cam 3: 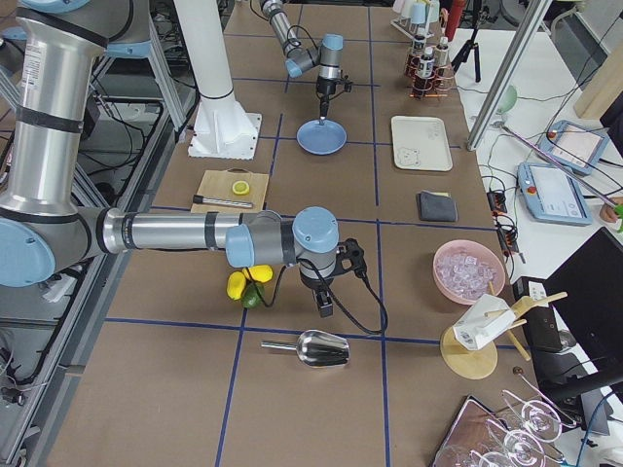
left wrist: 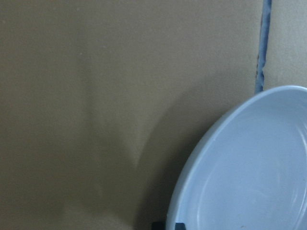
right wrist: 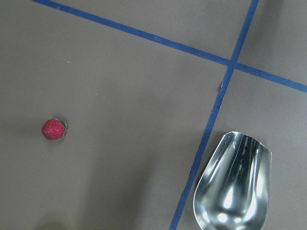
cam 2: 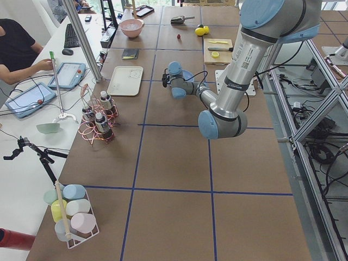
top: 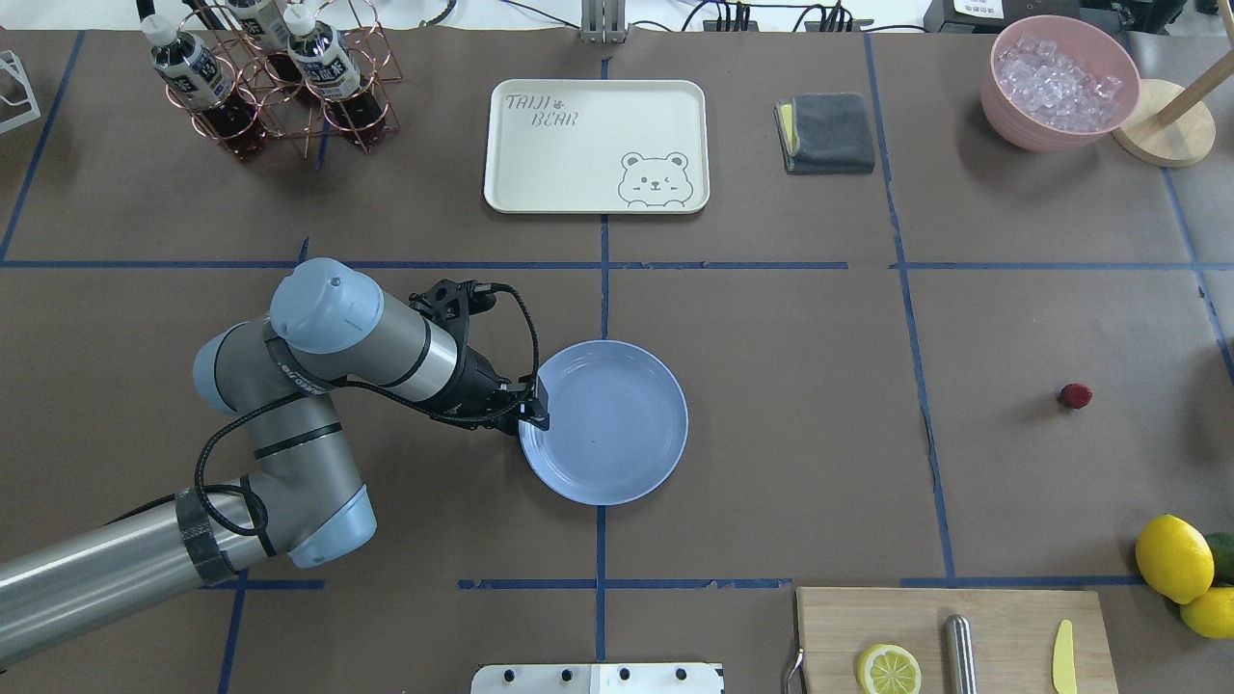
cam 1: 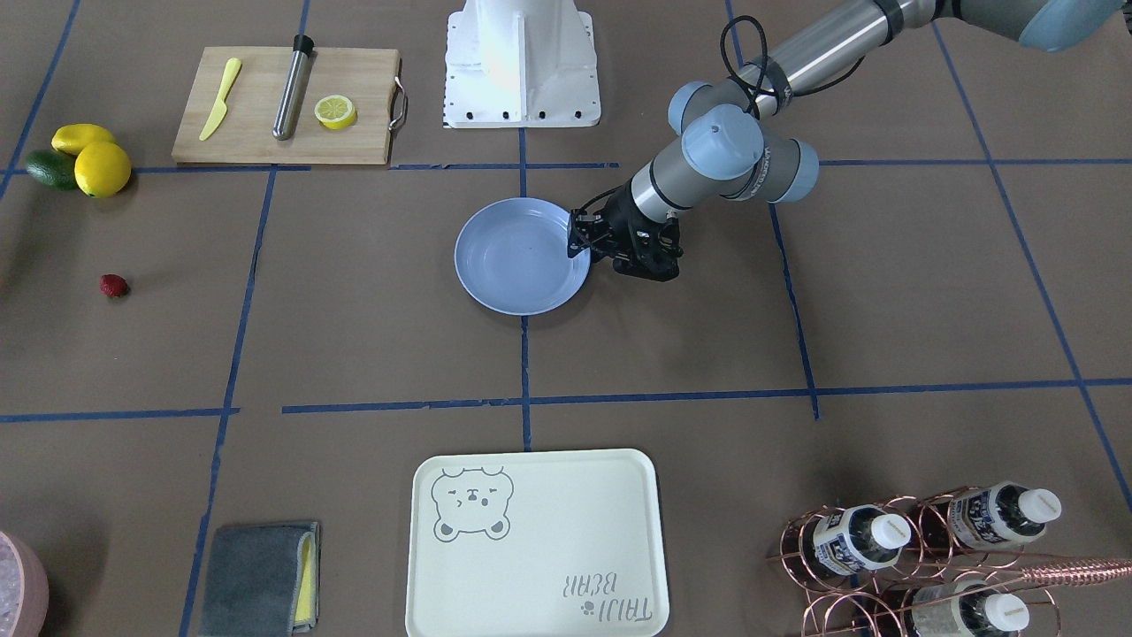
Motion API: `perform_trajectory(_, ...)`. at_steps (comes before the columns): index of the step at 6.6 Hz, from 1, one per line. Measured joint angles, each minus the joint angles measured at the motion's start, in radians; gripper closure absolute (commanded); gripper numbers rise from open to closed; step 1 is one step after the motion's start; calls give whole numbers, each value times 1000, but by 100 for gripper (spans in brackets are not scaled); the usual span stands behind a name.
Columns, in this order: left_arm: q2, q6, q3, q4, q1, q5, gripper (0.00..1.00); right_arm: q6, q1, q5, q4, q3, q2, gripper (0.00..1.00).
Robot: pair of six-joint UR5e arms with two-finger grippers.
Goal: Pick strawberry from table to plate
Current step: 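Slide the blue plate with the left gripper to the table center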
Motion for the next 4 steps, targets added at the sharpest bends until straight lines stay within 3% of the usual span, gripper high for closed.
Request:
perform_trajectory(2,20,-7,-81,-2,-7,1,20,107,-45,4,32,0,-15,0)
perform_trajectory(4,38,-8,-158,2,-15,0,22,468,-194,-20,266,-7,-39,0)
